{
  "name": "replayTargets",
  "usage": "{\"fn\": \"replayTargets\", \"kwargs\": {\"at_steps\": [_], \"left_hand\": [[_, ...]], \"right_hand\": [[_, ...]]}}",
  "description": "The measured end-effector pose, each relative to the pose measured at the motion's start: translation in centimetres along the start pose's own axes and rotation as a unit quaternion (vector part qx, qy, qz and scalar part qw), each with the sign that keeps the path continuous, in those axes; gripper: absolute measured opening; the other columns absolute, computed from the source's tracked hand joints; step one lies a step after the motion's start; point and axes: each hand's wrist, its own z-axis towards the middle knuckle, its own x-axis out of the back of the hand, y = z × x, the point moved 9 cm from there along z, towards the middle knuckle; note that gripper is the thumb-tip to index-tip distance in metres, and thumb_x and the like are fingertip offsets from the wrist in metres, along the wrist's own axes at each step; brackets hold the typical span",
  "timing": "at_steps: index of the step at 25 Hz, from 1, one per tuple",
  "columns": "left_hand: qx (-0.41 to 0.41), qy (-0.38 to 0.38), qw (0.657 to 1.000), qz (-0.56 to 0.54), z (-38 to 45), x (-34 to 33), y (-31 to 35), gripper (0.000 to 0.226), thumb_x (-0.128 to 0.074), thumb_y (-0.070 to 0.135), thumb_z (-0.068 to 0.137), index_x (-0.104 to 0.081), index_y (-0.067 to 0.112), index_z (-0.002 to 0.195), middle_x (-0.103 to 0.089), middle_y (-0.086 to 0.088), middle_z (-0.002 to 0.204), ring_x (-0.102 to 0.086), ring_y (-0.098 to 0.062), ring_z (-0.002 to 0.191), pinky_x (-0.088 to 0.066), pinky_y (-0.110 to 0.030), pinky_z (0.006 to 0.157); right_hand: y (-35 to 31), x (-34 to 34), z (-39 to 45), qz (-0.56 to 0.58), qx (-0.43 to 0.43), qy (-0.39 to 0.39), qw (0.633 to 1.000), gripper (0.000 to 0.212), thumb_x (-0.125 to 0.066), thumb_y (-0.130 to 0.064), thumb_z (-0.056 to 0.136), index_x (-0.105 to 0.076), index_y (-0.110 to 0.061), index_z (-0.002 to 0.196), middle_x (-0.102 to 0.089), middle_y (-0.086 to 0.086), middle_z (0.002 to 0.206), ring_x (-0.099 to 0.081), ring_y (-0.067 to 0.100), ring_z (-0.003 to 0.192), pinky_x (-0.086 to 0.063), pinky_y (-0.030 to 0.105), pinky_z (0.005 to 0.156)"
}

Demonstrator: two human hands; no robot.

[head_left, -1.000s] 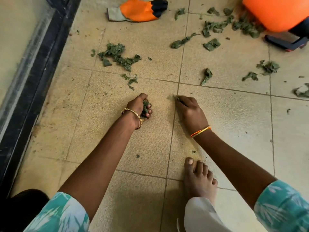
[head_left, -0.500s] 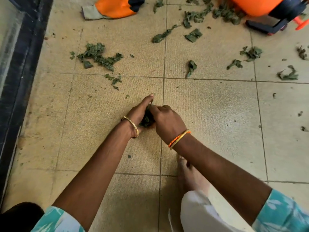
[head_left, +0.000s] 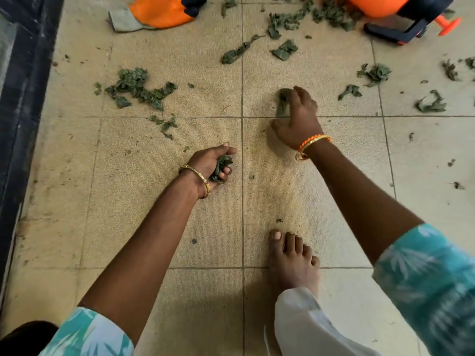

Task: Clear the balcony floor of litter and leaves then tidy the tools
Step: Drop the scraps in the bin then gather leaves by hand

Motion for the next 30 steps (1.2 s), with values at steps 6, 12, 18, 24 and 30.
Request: {"fn": "replayTargets", "kwargs": {"at_steps": [6,12,18,24,30], "left_hand": [[0.001,0.043,0.999,-0.008,0.1,0.3,0.4,0.044,-0.056,0.046,0.091,-0.043,0.017,0.061,-0.042,0.004,0.051,-0.04,-0.008,0.035,-0.024,-0.012,0.031],[0.033,0.015,0.999,-0.031,0.1,-1.2,-0.5,0.03,-0.044,0.016,0.095,-0.049,0.011,0.065,-0.039,0.002,0.047,-0.039,-0.007,0.031,-0.021,-0.01,0.029],[0.055,-0.09,0.994,-0.012,-0.6,-4.7,-1.6,0.037,-0.034,0.017,0.098,-0.052,0.01,0.066,-0.047,0.004,0.044,-0.037,-0.007,0.029,-0.02,-0.008,0.028],[0.04,-0.093,0.995,-0.015,0.1,-5.6,-1.4,0.032,-0.042,0.027,0.099,-0.047,0.013,0.07,-0.049,0.004,0.044,-0.038,-0.006,0.029,-0.022,-0.009,0.027],[0.047,-0.09,0.995,0.016,1.2,-7.5,-1.0,0.034,-0.055,0.024,0.091,-0.039,0.018,0.061,-0.036,0.005,0.039,-0.04,-0.008,0.034,-0.02,-0.011,0.029]], "right_hand": [[-1.0,-1.9,-0.3,-0.08,0.16,0.071,0.981,0.023,-0.054,0.0,0.088,-0.064,0.009,0.106,-0.057,0.026,0.124,-0.059,0.04,0.107,-0.052,0.046,0.088],[-1.6,0.5,-5.6,0.117,0.099,0.093,0.984,0.011,-0.062,-0.002,0.083,-0.063,-0.003,0.093,-0.073,0.006,0.086,-0.07,0.018,0.075,-0.057,0.033,0.07],[-3.6,-1.6,-9.8,0.32,0.02,0.049,0.946,0.014,-0.071,-0.002,0.078,-0.062,-0.01,0.086,-0.068,-0.005,0.08,-0.066,0.007,0.078,-0.051,0.013,0.074],[-2.6,-1.3,-9.9,0.179,0.057,0.083,0.979,0.015,-0.063,-0.026,0.082,-0.073,-0.015,0.086,-0.06,0.003,0.109,-0.046,0.021,0.106,-0.034,0.028,0.086],[5.3,3.9,-5.8,0.187,-0.046,0.149,0.97,0.03,-0.061,-0.027,0.082,-0.062,-0.015,0.11,-0.052,0.005,0.12,-0.047,0.022,0.115,-0.042,0.041,0.099]]}}
